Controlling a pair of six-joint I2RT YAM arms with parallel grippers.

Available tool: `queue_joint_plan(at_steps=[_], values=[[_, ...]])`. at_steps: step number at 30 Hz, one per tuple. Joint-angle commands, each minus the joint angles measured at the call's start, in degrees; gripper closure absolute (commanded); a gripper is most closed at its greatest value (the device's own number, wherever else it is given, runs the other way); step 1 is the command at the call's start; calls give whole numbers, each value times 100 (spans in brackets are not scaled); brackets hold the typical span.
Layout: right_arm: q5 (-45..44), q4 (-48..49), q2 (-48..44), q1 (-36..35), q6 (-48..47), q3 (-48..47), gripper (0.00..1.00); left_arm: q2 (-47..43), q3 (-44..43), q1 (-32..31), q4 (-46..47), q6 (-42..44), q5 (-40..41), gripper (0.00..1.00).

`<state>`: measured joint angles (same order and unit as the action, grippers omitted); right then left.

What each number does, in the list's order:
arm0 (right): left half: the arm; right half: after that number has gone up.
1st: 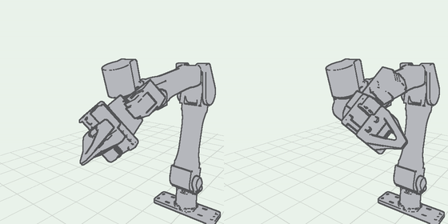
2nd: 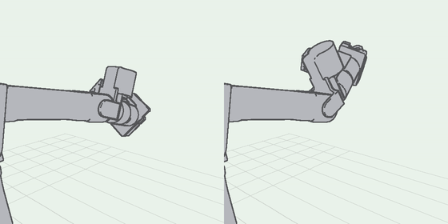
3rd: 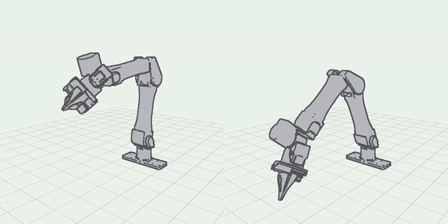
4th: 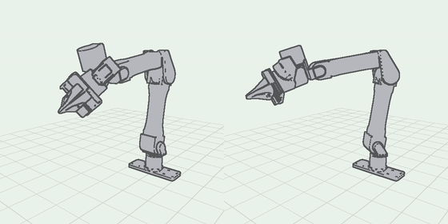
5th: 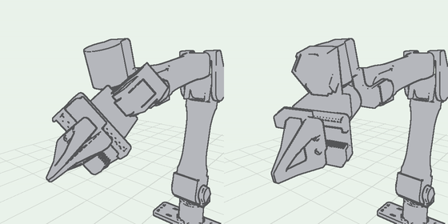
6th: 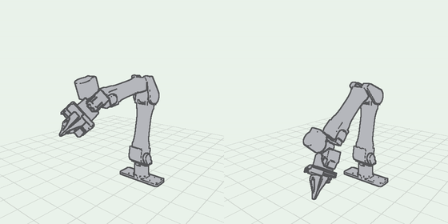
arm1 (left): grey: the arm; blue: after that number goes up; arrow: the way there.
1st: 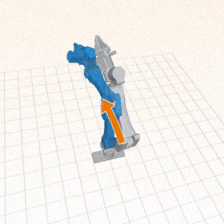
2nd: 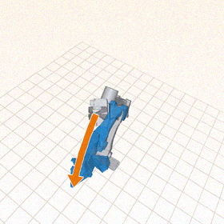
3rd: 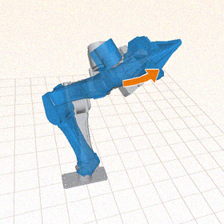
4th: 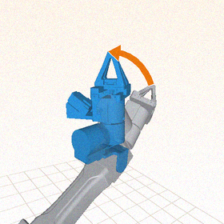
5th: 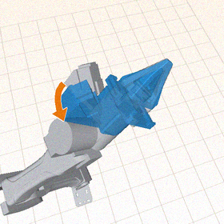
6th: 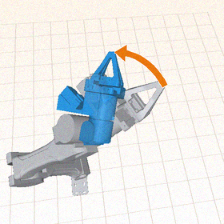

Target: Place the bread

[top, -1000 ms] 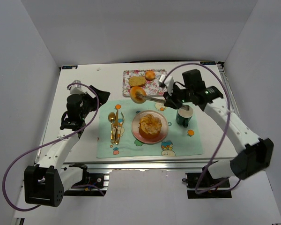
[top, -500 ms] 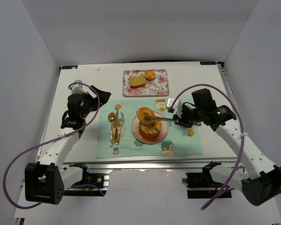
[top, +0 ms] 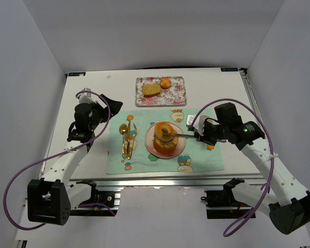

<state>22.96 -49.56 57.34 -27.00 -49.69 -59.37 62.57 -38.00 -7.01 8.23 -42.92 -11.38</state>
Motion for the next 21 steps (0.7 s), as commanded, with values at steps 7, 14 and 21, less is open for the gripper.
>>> queue_joint_plan(at_steps=[7, 14, 21], values=[[-37, 87, -135, 29, -93, 172, 79, -78, -111, -38, 109, 38, -66, 3], [191, 166, -215, 29, -58, 84, 59, -69, -120, -29, 109, 29, -66, 3], [341, 166, -276, 29, -14, -92, 55, -25, -155, -38, 109, 38, -84, 3]])
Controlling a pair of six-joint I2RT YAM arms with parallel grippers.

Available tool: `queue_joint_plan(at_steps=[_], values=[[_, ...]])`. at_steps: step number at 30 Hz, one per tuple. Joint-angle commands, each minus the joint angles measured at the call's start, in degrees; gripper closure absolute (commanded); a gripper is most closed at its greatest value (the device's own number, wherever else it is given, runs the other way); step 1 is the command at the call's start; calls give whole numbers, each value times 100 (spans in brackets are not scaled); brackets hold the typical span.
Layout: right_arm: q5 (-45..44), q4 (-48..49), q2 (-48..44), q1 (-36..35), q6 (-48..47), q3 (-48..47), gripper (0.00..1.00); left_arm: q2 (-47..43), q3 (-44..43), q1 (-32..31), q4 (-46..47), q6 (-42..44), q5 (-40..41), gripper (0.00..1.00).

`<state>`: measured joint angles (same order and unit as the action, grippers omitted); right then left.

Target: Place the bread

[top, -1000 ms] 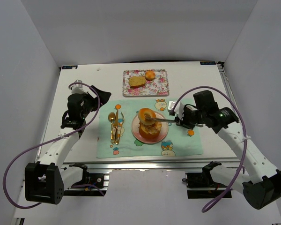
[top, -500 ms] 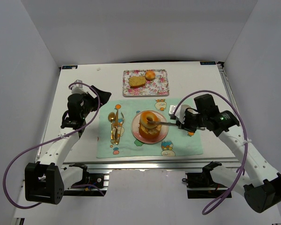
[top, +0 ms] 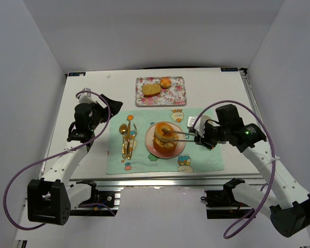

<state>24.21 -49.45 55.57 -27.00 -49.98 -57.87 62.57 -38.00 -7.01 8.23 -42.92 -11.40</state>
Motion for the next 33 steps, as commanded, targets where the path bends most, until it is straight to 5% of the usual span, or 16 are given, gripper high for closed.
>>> queue_joint_plan(at_steps=[1, 15, 19, 21, 25, 26, 29, 33], values=[[216, 172, -108, 29, 40, -269, 55, -25, -164, -38, 109, 38, -82, 3], [348, 505, -29, 29, 409, -795, 56, -69, -182, -29, 82, 29, -82, 3], [207, 954, 278, 160, 1435, -1287, 62, -60, -190, -38, 109, 3, -117, 3], [575, 1183, 690, 719, 2241, -1630, 73, -17, -190, -38, 161, -50, -195, 5], [638, 1499, 1411, 1731, 2983, -2124, 92, 159, -217, -55, 363, -173, -564, 42], [507, 1639, 1630, 1960, 3115, -2071, 98, 203, -217, -73, 407, -191, -626, 65], [190, 2263, 2035, 2847, 3608, -1659, 100, 361, -287, -222, 417, -226, -741, 100], [-625, 3597, 2256, 3429, 3907, -439, 100, 546, -357, -634, 294, -121, -688, 100]])
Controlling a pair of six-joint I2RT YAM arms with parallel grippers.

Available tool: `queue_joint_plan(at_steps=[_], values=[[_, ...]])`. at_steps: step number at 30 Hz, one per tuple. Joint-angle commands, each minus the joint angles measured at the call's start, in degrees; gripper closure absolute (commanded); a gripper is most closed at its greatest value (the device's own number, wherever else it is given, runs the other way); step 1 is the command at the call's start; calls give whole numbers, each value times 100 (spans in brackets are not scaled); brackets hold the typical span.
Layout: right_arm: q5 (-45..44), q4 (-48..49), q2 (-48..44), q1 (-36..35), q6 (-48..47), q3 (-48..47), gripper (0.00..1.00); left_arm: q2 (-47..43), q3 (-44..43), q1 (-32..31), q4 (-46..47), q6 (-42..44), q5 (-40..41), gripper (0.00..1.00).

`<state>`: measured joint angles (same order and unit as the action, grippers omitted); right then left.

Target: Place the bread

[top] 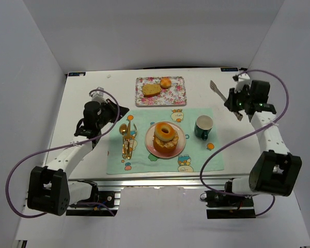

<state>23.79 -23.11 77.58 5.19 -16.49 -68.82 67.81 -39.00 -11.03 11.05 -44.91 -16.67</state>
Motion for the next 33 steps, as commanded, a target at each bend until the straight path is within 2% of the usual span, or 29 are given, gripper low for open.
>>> queue_joint_plan(at_steps=[1, 2, 5, 6, 8, 9, 13, 15, 16, 18, 19, 21, 22, 23, 25, 26, 31, 33], values=[[-1126, 1724, 81, 219, 577, 955, 100, 91, -274, -364, -41, 104, -153, 100], [-1436, 2123, 177, 219, 577, 1489, 100, 109, -292, -417, -76, 113, -135, 100], [-2114, 3013, 608, 246, 393, 1916, 100, 57, -301, -497, -314, 184, -83, 89], [-2255, 3093, 740, 272, 366, 2029, 100, 22, -283, -506, -427, 193, -56, 77], [-2344, 3067, 1197, 377, 261, 2004, 100, -127, -257, -506, -516, 228, -4, 65], [-2361, 3059, 1320, 403, 217, 1986, 100, -163, -257, -514, -638, 237, 49, 54], [-2248, 2699, 1864, 465, -82, 1855, 100, -338, -239, -523, -815, 237, 172, 41], [-2029, 2356, 1997, 518, -222, 1776, 83, -435, -231, -532, -850, 193, 242, 38], [-1941, 2321, 2067, 535, -240, 1775, 68, -462, -222, -541, -850, 175, 251, 35], [-1852, 2109, 2086, 579, -293, 1775, 59, -558, -222, -550, -894, 140, 287, 33], [-1834, 2109, 2042, 588, -293, 1819, 49, -593, -213, -558, -911, 140, 330, 32], [-1817, 2101, 1963, 641, -276, 1854, 39, -716, -204, -576, -973, 122, 357, 28], [-1721, 2100, 1797, 667, -276, 1872, 25, -760, -187, -576, -999, 122, 374, 26], [-1694, 2066, 1691, 711, -258, 1854, 20, -804, -178, -576, -1017, 114, 383, 25], [-1563, 1855, 1298, 738, -310, 1776, 16, -953, -160, -594, -1043, 105, 410, 24], [-1562, 1785, 1112, 738, -337, 1697, 11, -1006, -151, -594, -1069, 96, 436, 24], [-1615, 794, 216, 580, -302, 854, 10, -1252, -90, -585, -1070, -9, 462, 27], [-1623, 738, 21, 571, 73, 459, 11, -1305, -55, -585, -1026, -80, 419, 32]])
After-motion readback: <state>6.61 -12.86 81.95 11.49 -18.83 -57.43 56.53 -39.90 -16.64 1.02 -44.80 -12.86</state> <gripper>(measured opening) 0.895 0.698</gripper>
